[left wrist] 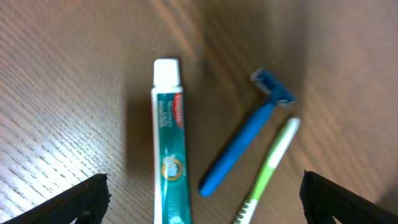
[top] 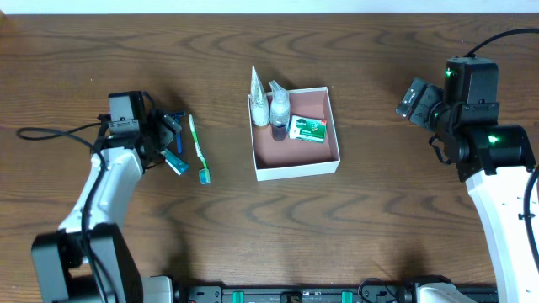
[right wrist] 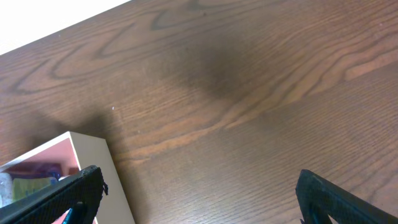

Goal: Pack container
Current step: 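Move the left gripper over the Colgate toothpaste tube, then lower the left gripper and grasp the toothpaste tube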

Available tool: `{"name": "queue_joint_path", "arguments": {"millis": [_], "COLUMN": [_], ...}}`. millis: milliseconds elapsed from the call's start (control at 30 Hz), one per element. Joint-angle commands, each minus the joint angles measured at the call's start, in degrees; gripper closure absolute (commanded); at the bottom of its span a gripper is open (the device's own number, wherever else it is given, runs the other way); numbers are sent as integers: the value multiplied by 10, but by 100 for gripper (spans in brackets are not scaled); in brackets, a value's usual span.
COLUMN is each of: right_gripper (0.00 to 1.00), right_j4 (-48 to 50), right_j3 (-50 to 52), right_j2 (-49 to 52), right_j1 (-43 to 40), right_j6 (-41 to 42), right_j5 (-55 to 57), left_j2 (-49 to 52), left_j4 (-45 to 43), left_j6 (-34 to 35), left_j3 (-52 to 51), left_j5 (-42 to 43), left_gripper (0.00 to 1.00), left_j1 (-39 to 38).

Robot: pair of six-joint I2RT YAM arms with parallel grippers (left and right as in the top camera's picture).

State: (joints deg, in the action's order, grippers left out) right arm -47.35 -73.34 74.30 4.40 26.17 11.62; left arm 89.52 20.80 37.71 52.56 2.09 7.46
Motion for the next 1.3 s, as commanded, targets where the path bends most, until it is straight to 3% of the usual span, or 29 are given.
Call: {"name": "queue_joint_path", "arguments": {"millis": [0, 300, 400, 633, 700, 800, 900, 1267], "right_gripper": [1, 1, 1, 1, 1, 1, 1, 1], "right_j4": [-1, -1, -1, -1, -1, -1, -1, -1], "right_j3": [-7, -7, -7, -7, -7, -7, -7, -7], "right_j2": [0, 0, 0, 0, 0, 0, 0, 0], "right_j1": [-4, -4, -4, -4, -4, -4, -4, -4], "right_j6": [8, 8, 8, 8, 8, 8, 8, 8], "right_j5": [8, 8, 8, 8, 8, 8, 8, 8], "left_j2": [23, 75, 93, 137, 143, 143, 143, 132], "left_j4": [3, -17, -28, -48, -51, -50, -44, -31], "left_j6": [14, 13, 11, 5, 5, 5, 3, -60], "left_j3": [9, 9, 9, 9, 9, 9, 9, 17], "left_j5": [-16, -48, -57, -66, -66, -66, -66, 0], "left_gripper": [2, 0, 10, 11, 19, 45, 58, 60], "left_j1": [3, 3, 3, 3, 3, 3, 3, 3]}}
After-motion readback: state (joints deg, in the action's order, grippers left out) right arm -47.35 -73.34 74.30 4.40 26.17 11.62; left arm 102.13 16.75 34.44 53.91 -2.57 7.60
